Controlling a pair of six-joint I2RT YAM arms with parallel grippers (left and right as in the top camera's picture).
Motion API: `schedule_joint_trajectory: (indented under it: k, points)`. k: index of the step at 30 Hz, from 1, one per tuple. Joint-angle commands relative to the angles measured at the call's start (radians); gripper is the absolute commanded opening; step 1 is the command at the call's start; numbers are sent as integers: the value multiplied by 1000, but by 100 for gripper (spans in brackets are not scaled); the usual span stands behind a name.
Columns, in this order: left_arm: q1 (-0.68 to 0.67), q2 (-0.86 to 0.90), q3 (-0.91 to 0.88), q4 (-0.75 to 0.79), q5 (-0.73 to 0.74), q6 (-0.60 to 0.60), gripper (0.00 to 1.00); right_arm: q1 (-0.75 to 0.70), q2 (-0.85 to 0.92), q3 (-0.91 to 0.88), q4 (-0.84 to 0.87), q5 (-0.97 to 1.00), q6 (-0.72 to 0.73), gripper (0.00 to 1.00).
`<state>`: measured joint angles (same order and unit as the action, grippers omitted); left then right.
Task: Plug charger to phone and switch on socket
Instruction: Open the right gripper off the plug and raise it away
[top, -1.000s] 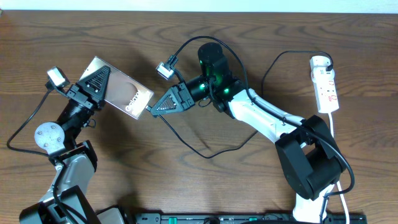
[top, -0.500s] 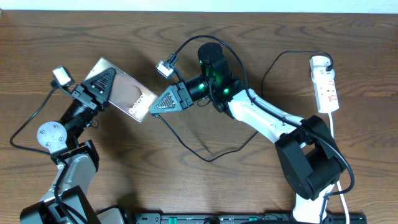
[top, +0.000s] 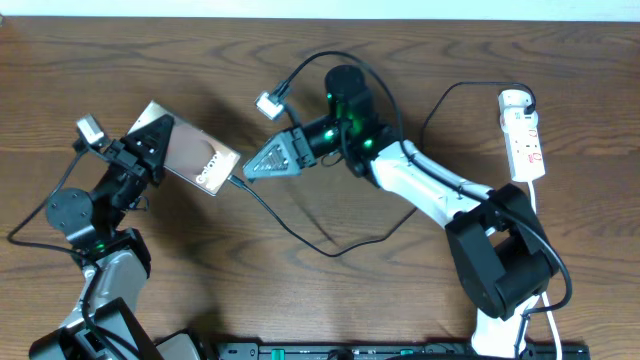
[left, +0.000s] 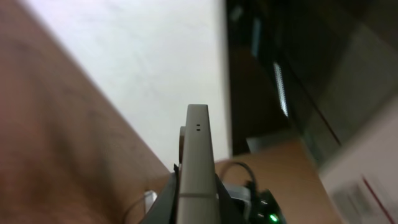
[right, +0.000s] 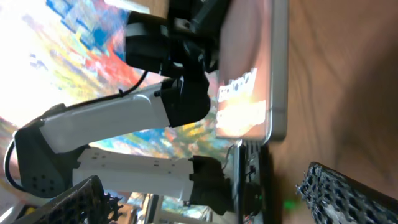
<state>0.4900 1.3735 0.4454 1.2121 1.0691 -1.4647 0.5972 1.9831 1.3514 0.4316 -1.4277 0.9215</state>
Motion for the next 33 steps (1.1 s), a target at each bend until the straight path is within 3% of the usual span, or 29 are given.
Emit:
schedule_joint_trajectory:
  k: [1, 10, 15, 26, 33]
  points:
    - [37, -8, 2, -117, 12, 135, 7, -62, -6, 13, 2, -16, -50, 99]
    - [44, -8, 2, -480, -61, 356, 7, -159, -6, 13, -116, 19, -199, 99]
    - [43, -8, 2, -694, -126, 463, 7, -204, -6, 13, -395, 170, -408, 99]
    - [43, -8, 2, -958, -289, 609, 7, -226, -6, 152, -1006, 715, -735, 99]
    - [43, -8, 2, -1143, -444, 660, 7, -211, -7, 248, -1110, 837, -763, 99]
